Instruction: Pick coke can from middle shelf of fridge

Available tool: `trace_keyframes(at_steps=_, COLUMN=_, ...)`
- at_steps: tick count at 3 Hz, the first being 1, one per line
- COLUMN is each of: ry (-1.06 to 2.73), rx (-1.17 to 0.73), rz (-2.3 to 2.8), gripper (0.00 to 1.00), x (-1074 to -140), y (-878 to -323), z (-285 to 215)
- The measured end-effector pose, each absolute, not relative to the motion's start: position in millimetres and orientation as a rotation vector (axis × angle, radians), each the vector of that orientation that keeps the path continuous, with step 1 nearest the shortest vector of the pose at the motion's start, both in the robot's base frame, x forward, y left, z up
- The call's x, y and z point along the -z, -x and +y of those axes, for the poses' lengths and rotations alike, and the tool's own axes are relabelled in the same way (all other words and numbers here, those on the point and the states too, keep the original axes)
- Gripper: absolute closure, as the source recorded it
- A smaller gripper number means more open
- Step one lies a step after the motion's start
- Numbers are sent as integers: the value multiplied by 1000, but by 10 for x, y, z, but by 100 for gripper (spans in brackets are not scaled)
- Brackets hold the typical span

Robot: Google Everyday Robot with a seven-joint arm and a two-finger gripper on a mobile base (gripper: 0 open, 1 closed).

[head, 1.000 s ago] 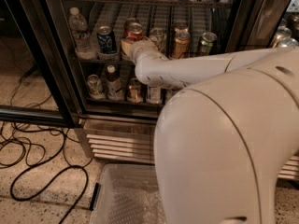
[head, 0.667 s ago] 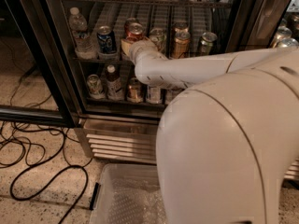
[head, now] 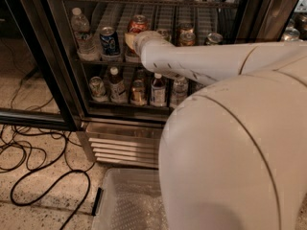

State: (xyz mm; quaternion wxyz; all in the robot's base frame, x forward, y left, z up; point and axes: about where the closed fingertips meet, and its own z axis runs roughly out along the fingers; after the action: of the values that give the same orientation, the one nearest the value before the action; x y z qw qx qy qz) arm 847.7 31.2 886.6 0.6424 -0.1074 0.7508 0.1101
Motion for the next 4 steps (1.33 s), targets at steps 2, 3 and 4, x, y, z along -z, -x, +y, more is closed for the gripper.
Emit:
trace_keyframes(at_steps=2, ry=222, rx=-247, rz=1740, gripper=100, x=-8824, y=-8343, z=310)
trace_keyframes(at_steps=3, ry=193, rx=-283, rz=1794, gripper=100, x=-8754, y=-8006, z=408)
trace_keyframes(at_steps=4, ry=136, rx=-335, rz=1854, gripper=100, x=-8614, y=-7679, z=476)
